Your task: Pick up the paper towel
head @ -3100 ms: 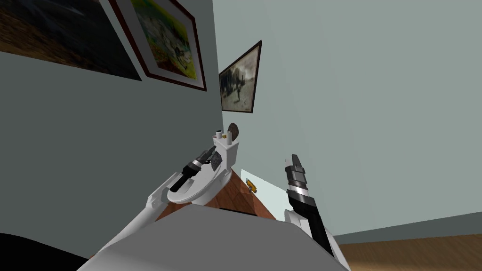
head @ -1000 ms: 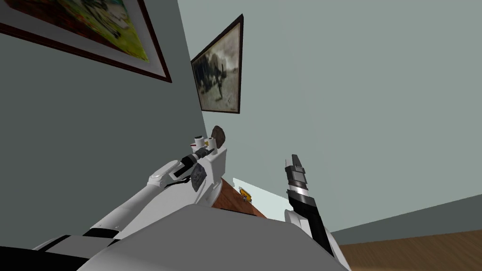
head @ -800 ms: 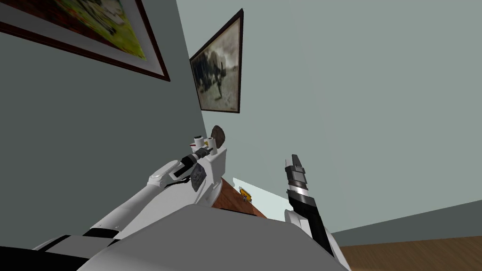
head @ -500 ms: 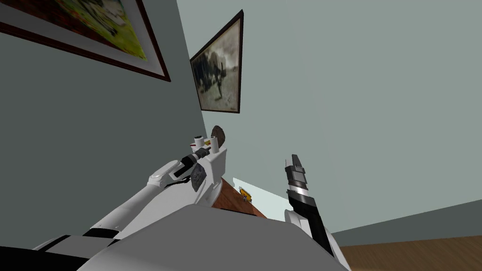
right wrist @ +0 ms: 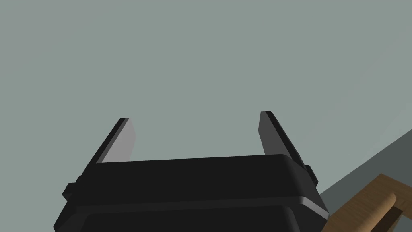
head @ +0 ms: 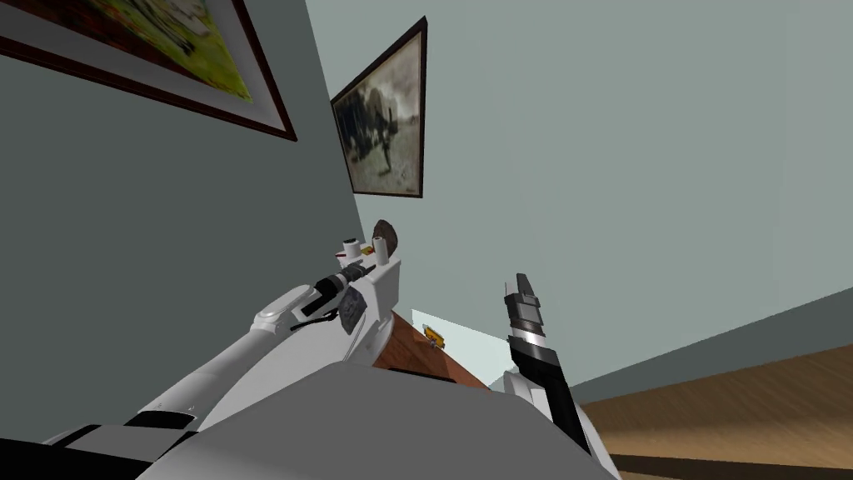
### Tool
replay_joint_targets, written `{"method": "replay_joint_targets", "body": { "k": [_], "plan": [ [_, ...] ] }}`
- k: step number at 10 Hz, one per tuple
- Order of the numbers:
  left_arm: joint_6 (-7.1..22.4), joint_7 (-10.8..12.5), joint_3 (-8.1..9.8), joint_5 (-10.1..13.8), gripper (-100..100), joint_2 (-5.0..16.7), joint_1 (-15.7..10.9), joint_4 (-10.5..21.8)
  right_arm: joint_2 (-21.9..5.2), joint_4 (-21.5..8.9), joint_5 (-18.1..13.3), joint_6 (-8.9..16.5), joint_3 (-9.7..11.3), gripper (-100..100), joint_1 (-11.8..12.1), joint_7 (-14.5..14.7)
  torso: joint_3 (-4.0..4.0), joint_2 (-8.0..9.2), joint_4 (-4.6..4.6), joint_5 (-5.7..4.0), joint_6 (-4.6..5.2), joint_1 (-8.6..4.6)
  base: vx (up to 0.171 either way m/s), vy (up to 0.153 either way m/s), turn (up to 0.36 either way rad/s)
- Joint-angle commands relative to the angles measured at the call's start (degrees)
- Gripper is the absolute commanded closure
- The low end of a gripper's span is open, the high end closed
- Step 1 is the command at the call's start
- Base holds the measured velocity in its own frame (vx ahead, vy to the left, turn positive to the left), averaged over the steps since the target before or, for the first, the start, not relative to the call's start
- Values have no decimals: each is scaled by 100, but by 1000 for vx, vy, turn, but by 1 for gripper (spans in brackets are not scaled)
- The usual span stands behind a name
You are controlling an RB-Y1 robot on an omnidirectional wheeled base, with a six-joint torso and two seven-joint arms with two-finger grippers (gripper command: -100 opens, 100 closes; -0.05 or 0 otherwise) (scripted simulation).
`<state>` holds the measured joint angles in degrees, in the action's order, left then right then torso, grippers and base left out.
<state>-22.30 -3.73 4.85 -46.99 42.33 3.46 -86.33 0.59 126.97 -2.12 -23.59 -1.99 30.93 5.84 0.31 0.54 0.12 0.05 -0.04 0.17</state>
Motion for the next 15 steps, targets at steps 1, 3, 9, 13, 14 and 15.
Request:
{"method": "replay_joint_targets", "body": {
  "k": [1,3,9,13,14,15],
  "plan": [
    [80,-8,15,-53,-100,176,80,44,0,0,0,0,0,0,0,0,0,0,0,0,0,0,-176,50,-98],
    [152,-20,48,-115,-100,409,174,89,0,0,0,0,0,0,-1,0,7,13,3,0,1,1,-199,10,-123],
    [151,273,5,31,-100,441,-71,-4,0,0,0,-1,-1,0,5,0,-75,-130,-28,-4,1,-24,86,-8,23],
    [25,345,-11,100,-100,122,-184,-106,0,1,0,-1,-1,0,5,0,-82,-142,-32,-5,2,-28,195,-52,107],
    [51,345,0,95,-100,173,-140,-117,0,1,0,-1,-1,0,5,0,-84,-145,-32,-7,2,-30,92,-29,17],
    [42,346,1,97,0,165,-142,-122,0,1,0,-1,-1,0,4,0,-68,-115,-28,-4,3,-16,17,-7,-3]
  ]
}}
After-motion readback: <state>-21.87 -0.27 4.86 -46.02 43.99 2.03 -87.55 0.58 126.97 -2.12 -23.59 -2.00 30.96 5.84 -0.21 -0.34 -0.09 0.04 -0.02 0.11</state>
